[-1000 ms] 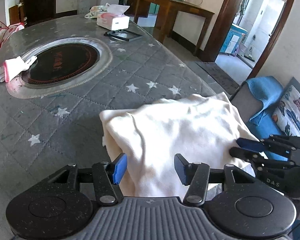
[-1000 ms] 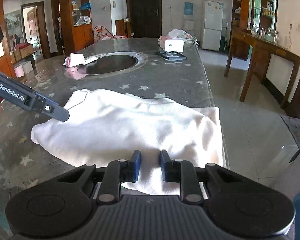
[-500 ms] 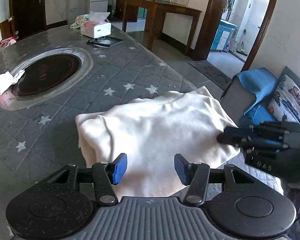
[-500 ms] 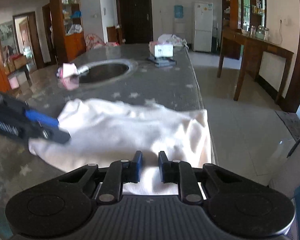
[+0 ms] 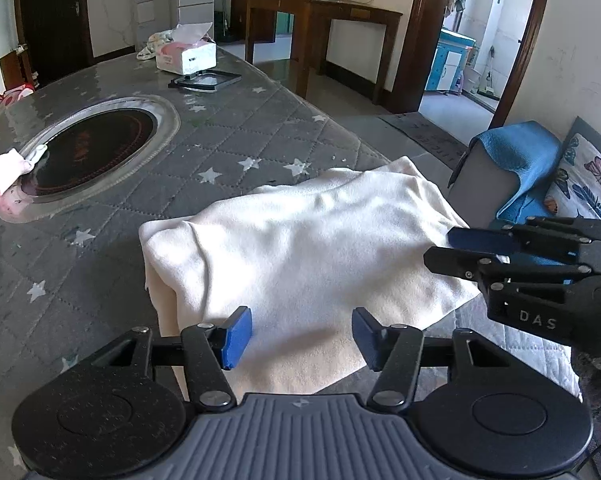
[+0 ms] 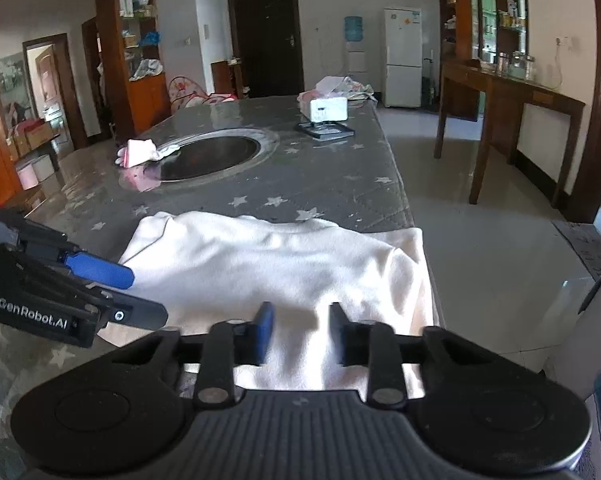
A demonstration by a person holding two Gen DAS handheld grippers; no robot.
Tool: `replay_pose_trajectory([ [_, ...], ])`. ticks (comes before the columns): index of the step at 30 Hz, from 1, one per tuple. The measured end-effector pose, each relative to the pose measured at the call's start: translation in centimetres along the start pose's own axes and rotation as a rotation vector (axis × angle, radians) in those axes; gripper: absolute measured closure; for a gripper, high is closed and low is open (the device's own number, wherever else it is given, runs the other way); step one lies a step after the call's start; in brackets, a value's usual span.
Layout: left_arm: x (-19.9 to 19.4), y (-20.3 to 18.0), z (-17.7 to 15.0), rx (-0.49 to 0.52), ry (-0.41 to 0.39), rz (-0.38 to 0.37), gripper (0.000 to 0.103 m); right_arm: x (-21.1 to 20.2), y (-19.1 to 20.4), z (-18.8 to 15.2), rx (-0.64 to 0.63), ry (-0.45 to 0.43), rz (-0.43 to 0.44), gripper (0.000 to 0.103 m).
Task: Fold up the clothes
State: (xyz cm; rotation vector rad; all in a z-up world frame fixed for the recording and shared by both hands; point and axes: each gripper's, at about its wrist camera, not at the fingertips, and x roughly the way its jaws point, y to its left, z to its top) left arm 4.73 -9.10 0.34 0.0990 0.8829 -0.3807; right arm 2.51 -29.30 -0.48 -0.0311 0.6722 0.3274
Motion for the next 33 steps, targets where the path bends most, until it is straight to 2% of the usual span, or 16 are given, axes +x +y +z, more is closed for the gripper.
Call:
replay_pose_trajectory([
  [2, -0.4, -0.2, -0.3, 0.006, -0.007, 0.010, 0.036, -0.3, 0.1, -0.1, 0.017, -0.002, -0.008, 0.061],
  [4, -1.0, -0.2, -0.6, 0.011, -0.016, 0.019, 0.032, -0.6, 0.2, -0.3, 0.033, -0.005, -0.016, 0.052],
  [11, -2.5, -0.1, -1.9, 0.025, -0.040, 0.066, 0.020, -1.8, 1.5, -0.9, 0.039, -0.014, -0.038, 0.041],
  [13, -3.1, 0.0, -2.3, 0.032, -0.051, 0.080, 0.014, -2.1, 1.9, -1.2, 0.048, -0.017, -0.043, 0.034],
  [17, -4.0, 0.1, -3.1, 0.046, -0.070, 0.106, 0.010, -2.6, 2.3, -1.7, 0.070, -0.014, -0.057, 0.030],
  [19, -4.3, 0.2, -3.5, 0.042, -0.076, 0.115, 0.005, -2.8, 2.6, -1.9, 0.068, -0.011, -0.067, 0.022],
  [23, -4.7, 0.6, -4.2, 0.024, -0.084, 0.132, 0.002, -3.2, 3.2, -2.3, 0.086, -0.018, -0.071, 0.019],
  [30, -5.5, 1.2, -5.5, -0.006, -0.086, 0.150, 0.000, -4.0, 4.3, -2.6, 0.091, -0.032, -0.118, 0.002],
  [33, -5.8, 1.4, -6.0, -0.020, -0.085, 0.155, 0.000, -4.3, 4.6, -2.7, 0.094, -0.035, -0.126, 0.000],
])
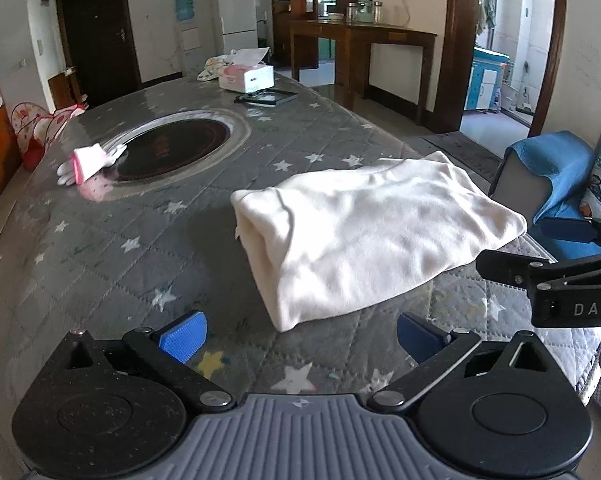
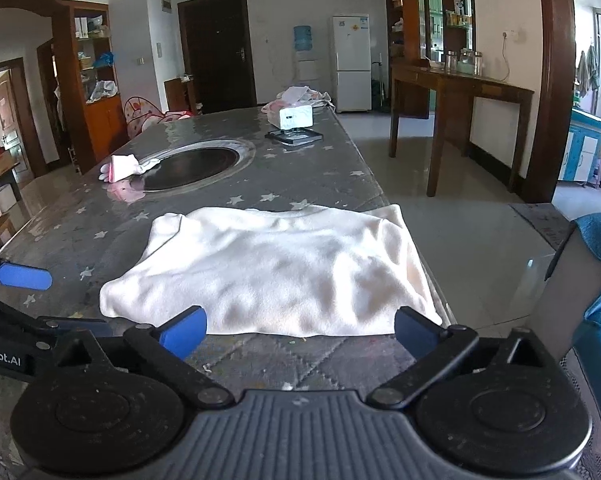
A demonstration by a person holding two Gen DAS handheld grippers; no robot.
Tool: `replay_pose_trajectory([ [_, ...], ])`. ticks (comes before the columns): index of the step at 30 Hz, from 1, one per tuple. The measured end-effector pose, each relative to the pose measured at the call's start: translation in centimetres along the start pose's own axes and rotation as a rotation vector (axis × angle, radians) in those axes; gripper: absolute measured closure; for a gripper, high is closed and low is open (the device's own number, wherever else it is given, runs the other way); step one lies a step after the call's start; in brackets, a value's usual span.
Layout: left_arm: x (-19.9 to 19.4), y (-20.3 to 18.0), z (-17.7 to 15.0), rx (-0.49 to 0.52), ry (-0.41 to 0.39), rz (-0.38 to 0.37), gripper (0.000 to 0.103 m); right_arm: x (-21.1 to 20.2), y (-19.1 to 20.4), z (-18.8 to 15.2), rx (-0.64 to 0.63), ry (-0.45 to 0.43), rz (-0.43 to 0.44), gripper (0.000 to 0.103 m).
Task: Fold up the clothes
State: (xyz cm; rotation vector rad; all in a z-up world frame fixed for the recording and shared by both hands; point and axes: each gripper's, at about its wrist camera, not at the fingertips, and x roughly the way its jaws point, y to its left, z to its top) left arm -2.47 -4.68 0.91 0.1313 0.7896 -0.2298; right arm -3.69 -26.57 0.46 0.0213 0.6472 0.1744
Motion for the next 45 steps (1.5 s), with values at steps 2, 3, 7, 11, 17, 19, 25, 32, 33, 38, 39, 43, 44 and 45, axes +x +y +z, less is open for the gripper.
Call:
replay_pose_trajectory([
  [2, -0.2, 0.1, -0.3, -0.002, -0.004, 0.011, 0.000, -0.1, 0.2, -0.1, -0.005, 0.003, -0.008, 0.000],
  [3, -0.3, 0.2, -0.4, -0.004, -0.004, 0.015, 0.000, -0.2, 0.3, -0.1, -0.009, 0.004, -0.012, 0.000],
  [7, -0.6, 0.4, -1.0, -0.013, -0.004, 0.029, 0.000, -0.3, 0.7, -0.3, -0.016, 0.010, -0.034, 0.000],
  [11, -0.9, 0.5, -1.4, -0.014, -0.007, 0.041, 0.000, -0.6, 0.7, -0.6, -0.002, 0.007, -0.028, 0.000],
  [17, -1.1, 0.4, -2.0, -0.018, -0.004, 0.050, 0.000, -1.0, 0.9, -0.9, 0.006, -0.017, -0.010, 0.000],
  [19, -1.3, 0.4, -2.2, -0.023, -0.005, 0.055, 0.000, -1.1, 0.9, -1.0, 0.011, -0.018, -0.009, 0.000],
  [25, -1.7, 0.1, -2.6, -0.013, -0.013, 0.071, 0.000, -1.3, 0.9, -1.4, 0.036, 0.004, 0.006, 0.000],
  [32, -1.9, 0.3, -2.8, -0.028, -0.013, 0.079, 0.000, -1.5, 0.9, -1.8, 0.069, 0.001, -0.014, 0.000],
  [33, -1.9, 0.4, -2.8, -0.027, -0.014, 0.081, 0.000, -1.5, 0.9, -1.9, 0.068, 0.004, -0.015, 0.000],
  [38, -2.1, 0.5, -2.8, -0.035, -0.019, 0.086, 0.000, -1.7, 0.7, -2.1, 0.083, 0.002, -0.014, 0.000],
  [39, -2.1, 0.5, -2.8, -0.035, -0.020, 0.086, 0.000, -1.7, 0.7, -2.1, 0.087, 0.002, -0.013, 0.000],
  [43, -2.1, 0.3, -2.9, -0.028, -0.022, 0.084, 0.000, -1.7, 0.7, -2.3, 0.095, 0.005, -0.009, 0.000],
  [44, -2.1, 0.2, -2.9, -0.025, -0.023, 0.083, 0.000, -1.6, 0.7, -2.3, 0.098, 0.007, -0.008, 0.000],
  [45, -2.1, 0.2, -2.9, -0.025, -0.022, 0.082, 0.000, -1.6, 0.7, -2.4, 0.100, 0.009, -0.009, 0.000],
])
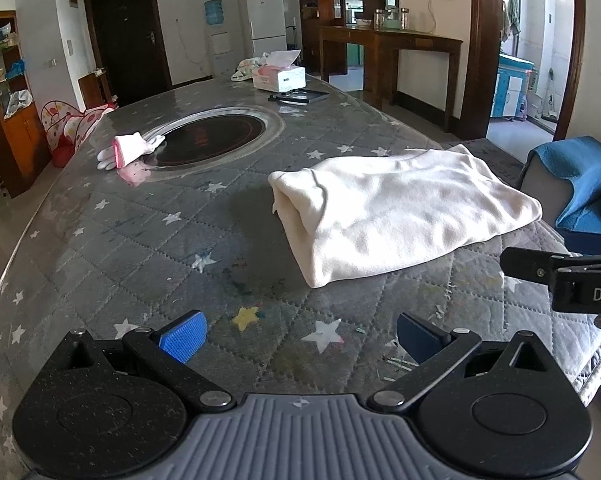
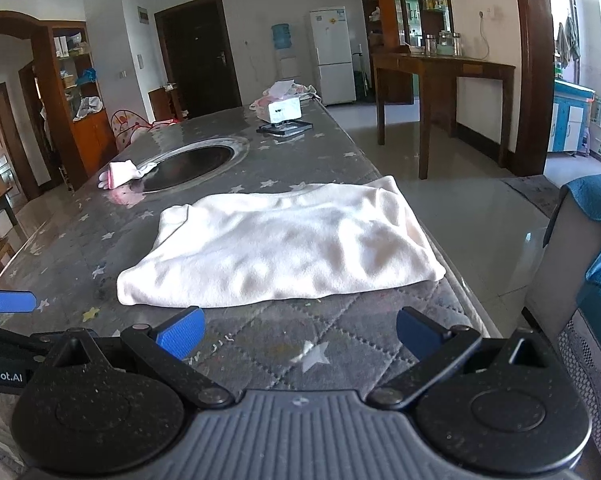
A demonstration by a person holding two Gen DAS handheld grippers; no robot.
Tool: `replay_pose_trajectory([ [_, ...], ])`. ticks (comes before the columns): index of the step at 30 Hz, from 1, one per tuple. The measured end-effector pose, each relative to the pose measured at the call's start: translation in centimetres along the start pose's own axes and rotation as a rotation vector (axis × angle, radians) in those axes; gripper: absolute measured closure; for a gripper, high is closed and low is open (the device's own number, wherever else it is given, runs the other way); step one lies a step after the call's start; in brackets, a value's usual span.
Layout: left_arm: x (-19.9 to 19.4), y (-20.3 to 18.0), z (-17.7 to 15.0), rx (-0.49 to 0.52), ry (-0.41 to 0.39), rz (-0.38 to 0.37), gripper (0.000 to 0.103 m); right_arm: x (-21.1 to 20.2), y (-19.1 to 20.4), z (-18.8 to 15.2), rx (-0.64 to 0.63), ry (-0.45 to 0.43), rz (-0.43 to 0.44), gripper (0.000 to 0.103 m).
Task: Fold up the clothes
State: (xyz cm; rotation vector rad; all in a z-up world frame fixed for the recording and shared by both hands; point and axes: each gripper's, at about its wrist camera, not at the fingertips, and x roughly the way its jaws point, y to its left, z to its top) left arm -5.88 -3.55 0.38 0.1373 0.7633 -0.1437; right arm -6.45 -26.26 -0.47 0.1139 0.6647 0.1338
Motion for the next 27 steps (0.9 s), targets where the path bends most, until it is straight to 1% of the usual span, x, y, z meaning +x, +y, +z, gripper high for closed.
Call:
replay_pose_trajectory([
  [8, 0.3, -0.2, 0.0, -0.001, 0.004, -0.002, 0.000, 0.3, -0.4, -0.2, 0.023, 0.009, -0.006, 0.000],
  [27, 1.3, -0.2, 0.0, -0.016, 0.021, -0.010, 0.000, 1.3, 0.0, -0.1, 0.000, 0.029, -0.010, 0.000],
])
